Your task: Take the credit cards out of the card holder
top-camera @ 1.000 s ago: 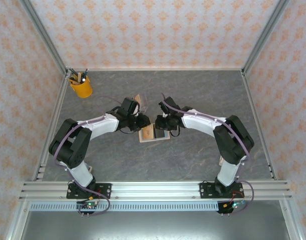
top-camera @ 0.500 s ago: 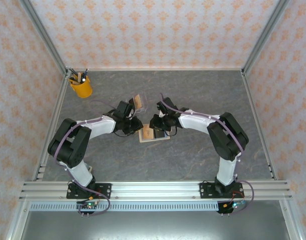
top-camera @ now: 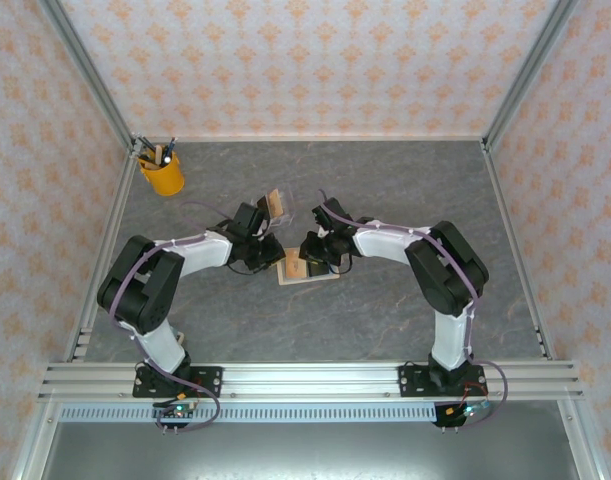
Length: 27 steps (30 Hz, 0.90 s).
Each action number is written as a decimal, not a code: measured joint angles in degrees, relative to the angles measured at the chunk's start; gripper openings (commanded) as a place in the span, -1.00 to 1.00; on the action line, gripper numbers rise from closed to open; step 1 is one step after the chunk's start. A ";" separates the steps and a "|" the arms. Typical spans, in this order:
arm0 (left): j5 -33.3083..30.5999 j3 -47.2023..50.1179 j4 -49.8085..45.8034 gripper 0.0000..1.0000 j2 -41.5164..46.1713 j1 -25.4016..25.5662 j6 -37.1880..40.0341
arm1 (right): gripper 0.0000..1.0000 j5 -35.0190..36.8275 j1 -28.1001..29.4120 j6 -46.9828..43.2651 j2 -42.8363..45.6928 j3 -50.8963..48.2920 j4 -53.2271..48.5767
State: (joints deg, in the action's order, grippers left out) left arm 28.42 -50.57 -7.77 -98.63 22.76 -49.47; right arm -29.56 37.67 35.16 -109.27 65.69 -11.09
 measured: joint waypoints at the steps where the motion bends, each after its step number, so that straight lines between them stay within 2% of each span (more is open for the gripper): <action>1: 0.00 0.00 -0.35 -0.70 -0.24 0.00 0.00 | -0.54 0.00 0.00 -0.02 -0.09 0.00 0.00; 20: -0.20 -0.83 -2.12 -0.72 -1.18 0.00 1.09 | -0.63 -2.16 -0.39 -0.90 -0.83 0.00 0.76; 27: -0.22 -1.03 -2.49 -0.72 -1.18 0.00 1.40 | -0.84 -1.90 -0.39 -2.25 -0.83 0.00 0.63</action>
State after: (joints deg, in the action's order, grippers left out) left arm 28.21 -51.59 -10.26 -99.81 22.76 -48.07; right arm -31.46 37.28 32.91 -110.10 65.69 -10.46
